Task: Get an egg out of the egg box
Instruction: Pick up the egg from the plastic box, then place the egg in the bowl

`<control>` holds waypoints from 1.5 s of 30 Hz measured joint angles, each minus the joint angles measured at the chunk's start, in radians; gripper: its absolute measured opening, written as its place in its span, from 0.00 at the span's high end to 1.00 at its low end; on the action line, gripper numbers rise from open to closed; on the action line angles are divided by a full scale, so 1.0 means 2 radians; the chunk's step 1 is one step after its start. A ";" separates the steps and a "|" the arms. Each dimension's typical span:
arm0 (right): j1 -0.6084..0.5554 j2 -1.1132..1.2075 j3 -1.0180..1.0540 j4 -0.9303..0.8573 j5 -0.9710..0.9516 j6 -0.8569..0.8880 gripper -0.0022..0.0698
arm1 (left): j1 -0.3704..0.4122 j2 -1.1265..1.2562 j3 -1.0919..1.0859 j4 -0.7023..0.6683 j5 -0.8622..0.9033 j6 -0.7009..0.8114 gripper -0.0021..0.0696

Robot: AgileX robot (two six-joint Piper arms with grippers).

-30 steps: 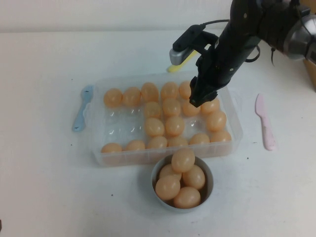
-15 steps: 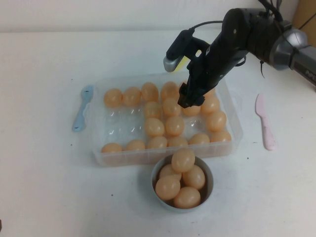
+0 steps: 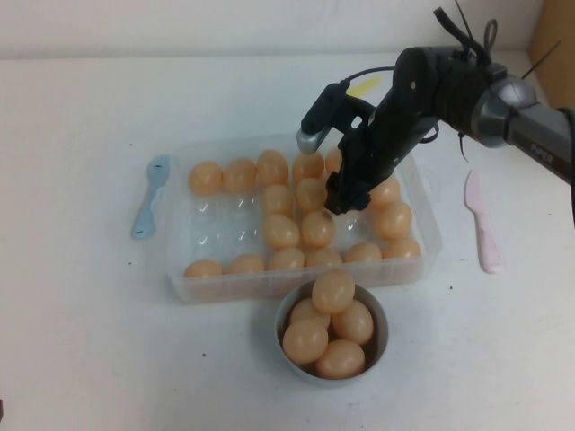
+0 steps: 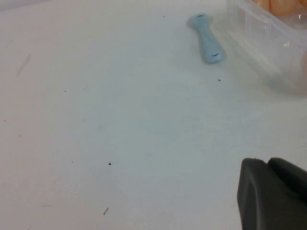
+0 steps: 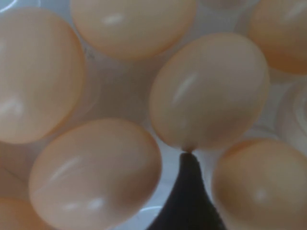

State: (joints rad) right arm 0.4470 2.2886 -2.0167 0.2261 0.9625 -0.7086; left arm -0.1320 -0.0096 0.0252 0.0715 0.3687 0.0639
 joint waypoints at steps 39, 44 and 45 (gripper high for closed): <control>0.037 -0.211 0.176 0.037 0.136 0.106 0.47 | 0.000 0.000 0.000 0.000 0.000 0.000 0.98; 0.059 -0.219 0.223 0.039 0.135 0.106 0.47 | 0.000 0.000 0.000 0.000 0.000 0.000 0.98; 0.063 -0.219 0.226 0.041 0.135 0.106 0.47 | 0.000 0.000 0.000 0.000 0.000 0.000 0.98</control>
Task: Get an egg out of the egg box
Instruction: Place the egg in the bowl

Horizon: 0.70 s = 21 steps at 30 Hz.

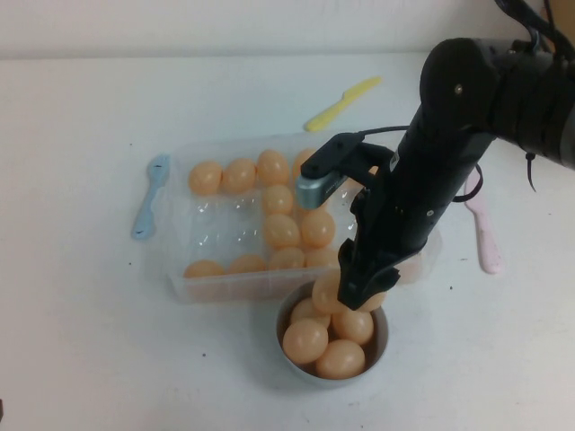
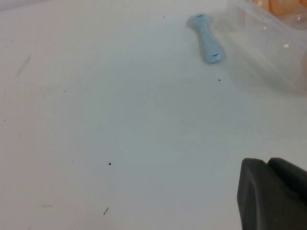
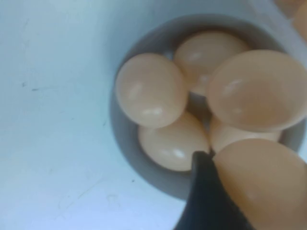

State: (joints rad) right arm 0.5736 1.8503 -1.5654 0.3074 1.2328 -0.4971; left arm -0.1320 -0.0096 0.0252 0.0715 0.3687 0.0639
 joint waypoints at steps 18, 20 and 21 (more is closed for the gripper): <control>0.006 0.005 0.003 0.042 -0.002 0.000 0.47 | 0.000 0.000 0.000 0.000 0.000 0.000 0.98; 0.006 0.009 0.004 0.043 -0.002 0.000 0.47 | 0.000 0.000 0.000 0.000 0.000 0.000 0.98; 0.006 0.012 0.004 0.043 -0.002 0.000 0.47 | 0.000 0.000 0.000 0.000 0.000 0.000 0.98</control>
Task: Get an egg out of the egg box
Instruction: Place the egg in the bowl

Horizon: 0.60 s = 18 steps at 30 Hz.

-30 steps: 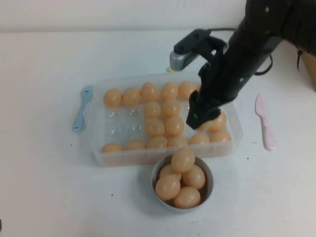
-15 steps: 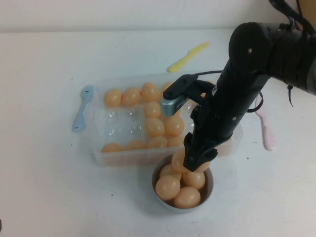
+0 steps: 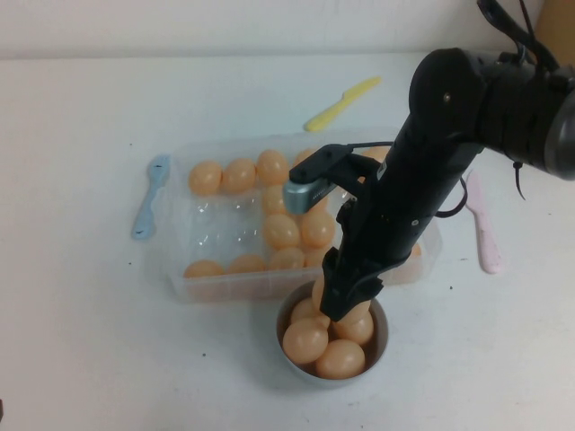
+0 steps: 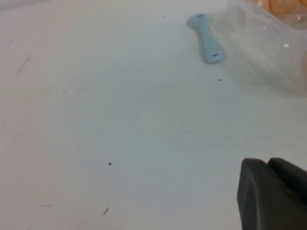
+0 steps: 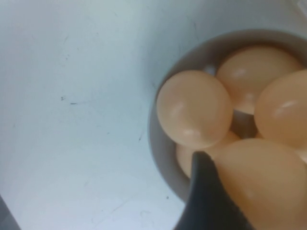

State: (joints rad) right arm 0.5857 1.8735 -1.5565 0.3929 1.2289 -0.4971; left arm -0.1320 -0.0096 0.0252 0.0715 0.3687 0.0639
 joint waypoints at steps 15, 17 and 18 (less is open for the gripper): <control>0.000 0.009 0.000 -0.011 -0.002 0.000 0.47 | 0.000 0.000 0.000 0.000 0.000 0.000 0.98; 0.000 0.009 0.000 -0.011 -0.002 0.000 0.47 | 0.000 0.000 0.000 0.000 0.000 0.000 0.98; 0.000 0.009 0.000 -0.011 -0.002 0.000 0.47 | 0.000 0.000 0.000 0.000 0.000 0.000 0.98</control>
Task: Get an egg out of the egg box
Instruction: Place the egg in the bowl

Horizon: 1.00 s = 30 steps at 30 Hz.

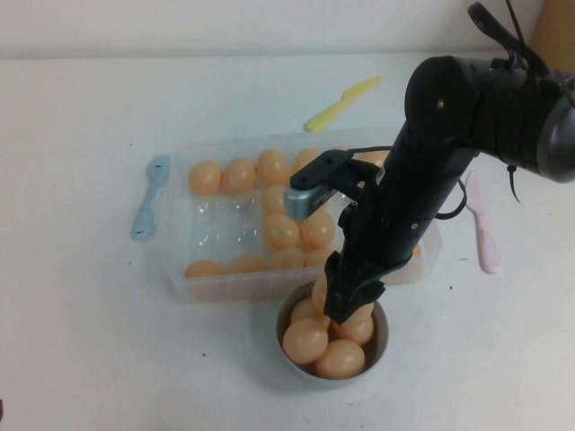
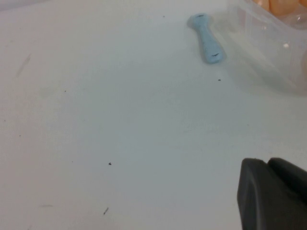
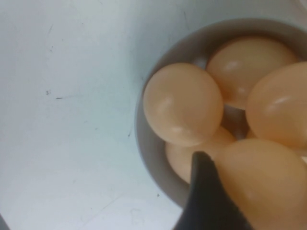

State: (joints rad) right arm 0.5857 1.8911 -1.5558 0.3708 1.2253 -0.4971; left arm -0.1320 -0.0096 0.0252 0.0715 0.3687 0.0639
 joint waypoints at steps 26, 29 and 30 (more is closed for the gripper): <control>0.000 0.000 0.020 0.000 -0.002 0.000 0.42 | 0.000 0.000 0.000 0.000 0.000 0.000 0.98; 0.000 0.000 0.028 0.000 -0.002 0.000 0.42 | 0.000 0.000 0.000 0.000 0.000 0.000 0.98; 0.000 0.000 0.028 0.000 -0.002 0.000 0.42 | 0.000 0.000 0.000 0.000 0.000 0.000 0.98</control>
State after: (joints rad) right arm 0.5857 1.8911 -1.4999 0.3708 1.2211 -0.4971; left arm -0.1320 -0.0096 0.0252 0.0715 0.3687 0.0639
